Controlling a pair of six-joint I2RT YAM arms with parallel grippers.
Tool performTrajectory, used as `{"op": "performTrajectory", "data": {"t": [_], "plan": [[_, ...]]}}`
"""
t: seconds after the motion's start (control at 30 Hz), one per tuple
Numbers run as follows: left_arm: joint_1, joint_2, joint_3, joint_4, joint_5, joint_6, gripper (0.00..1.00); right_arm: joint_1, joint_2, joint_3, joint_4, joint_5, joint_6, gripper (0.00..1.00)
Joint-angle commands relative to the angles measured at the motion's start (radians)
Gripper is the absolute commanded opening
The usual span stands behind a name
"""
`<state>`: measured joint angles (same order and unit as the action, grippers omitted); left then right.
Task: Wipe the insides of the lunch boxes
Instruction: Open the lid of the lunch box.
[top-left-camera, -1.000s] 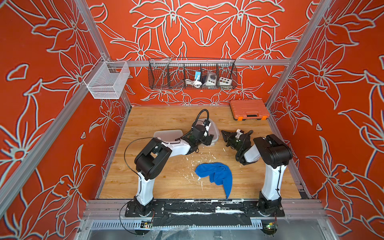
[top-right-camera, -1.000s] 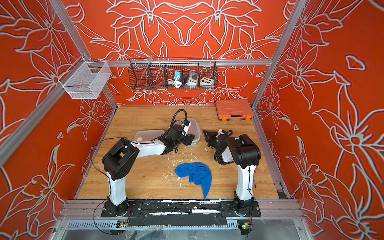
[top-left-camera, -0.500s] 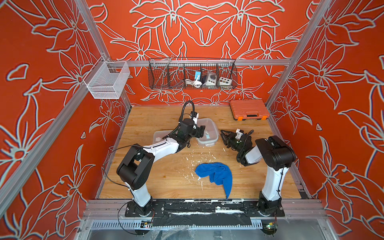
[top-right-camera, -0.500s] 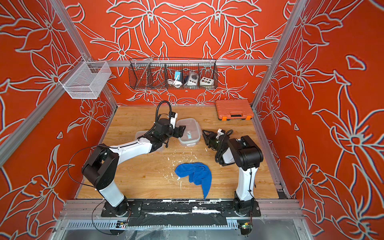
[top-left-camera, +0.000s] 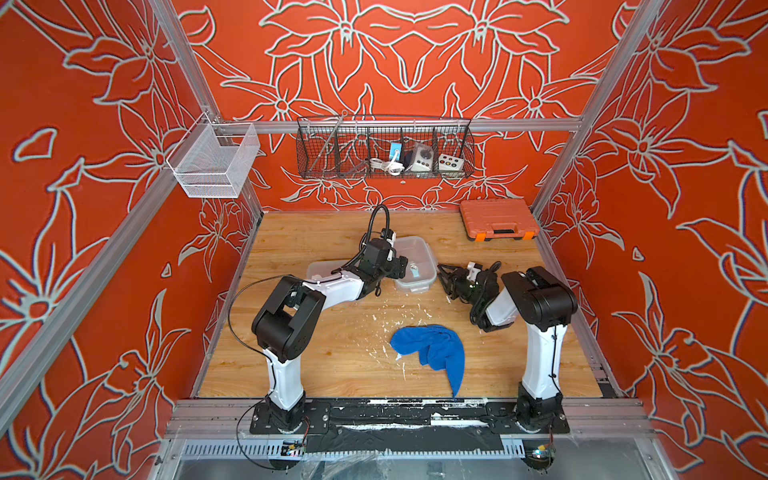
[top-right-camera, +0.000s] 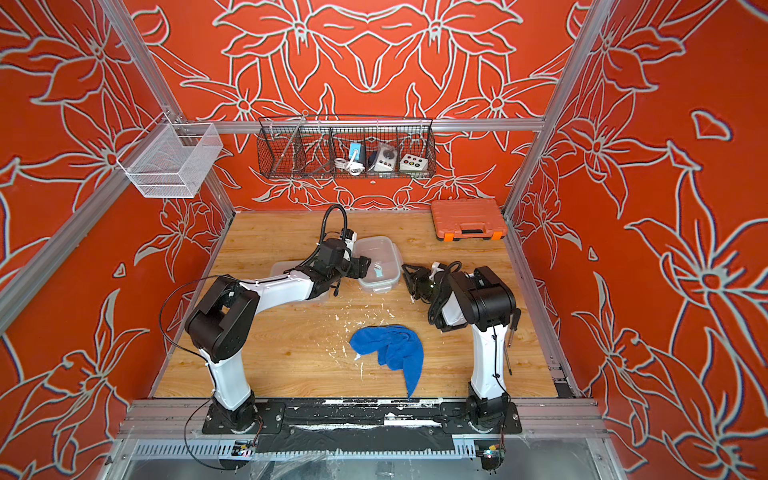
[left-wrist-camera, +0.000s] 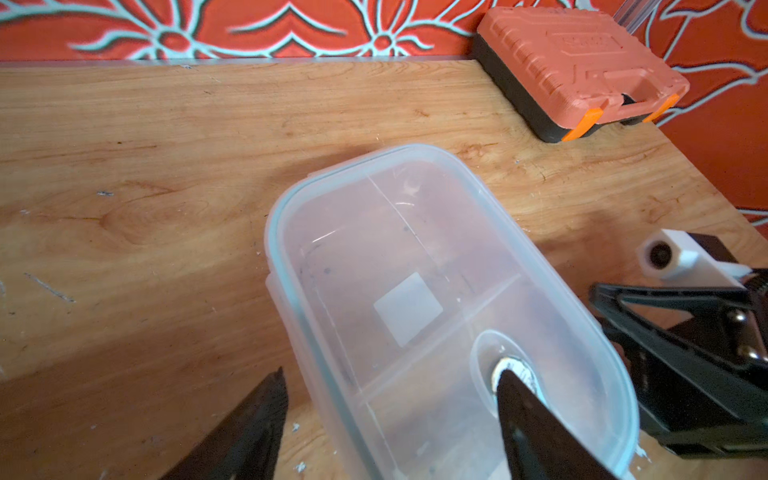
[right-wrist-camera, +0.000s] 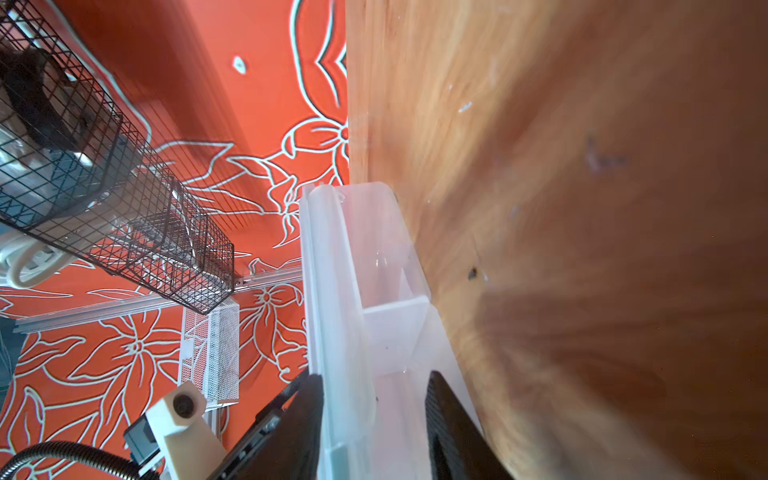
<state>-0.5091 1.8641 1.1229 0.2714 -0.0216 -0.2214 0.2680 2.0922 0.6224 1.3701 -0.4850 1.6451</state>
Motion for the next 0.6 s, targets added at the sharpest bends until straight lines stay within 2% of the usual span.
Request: {"op": "performTrajectory", "data": {"t": [0.0, 0.2, 0.3, 0.5, 0.57], "plan": [[0.003, 0.023, 0.003, 0.018, 0.010, 0.005, 0.78, -0.002, 0.028, 0.051, 0.041, -0.024, 0.040, 0.43], [0.003, 0.045, 0.003, 0.023, 0.024, 0.005, 0.78, -0.001, 0.027, 0.086, 0.037, -0.027, 0.041, 0.41], [0.003, 0.048, -0.007, 0.035, 0.036, -0.001, 0.77, 0.001, 0.020, 0.102, 0.026, -0.034, 0.041, 0.35], [0.003, 0.038, -0.017, 0.038, 0.040, -0.013, 0.77, 0.002, -0.050, 0.114, -0.107, -0.053, -0.043, 0.12], [0.002, 0.023, -0.021, 0.040, 0.037, -0.014, 0.77, 0.003, -0.080, 0.113, -0.153, -0.055, -0.071, 0.00]]}}
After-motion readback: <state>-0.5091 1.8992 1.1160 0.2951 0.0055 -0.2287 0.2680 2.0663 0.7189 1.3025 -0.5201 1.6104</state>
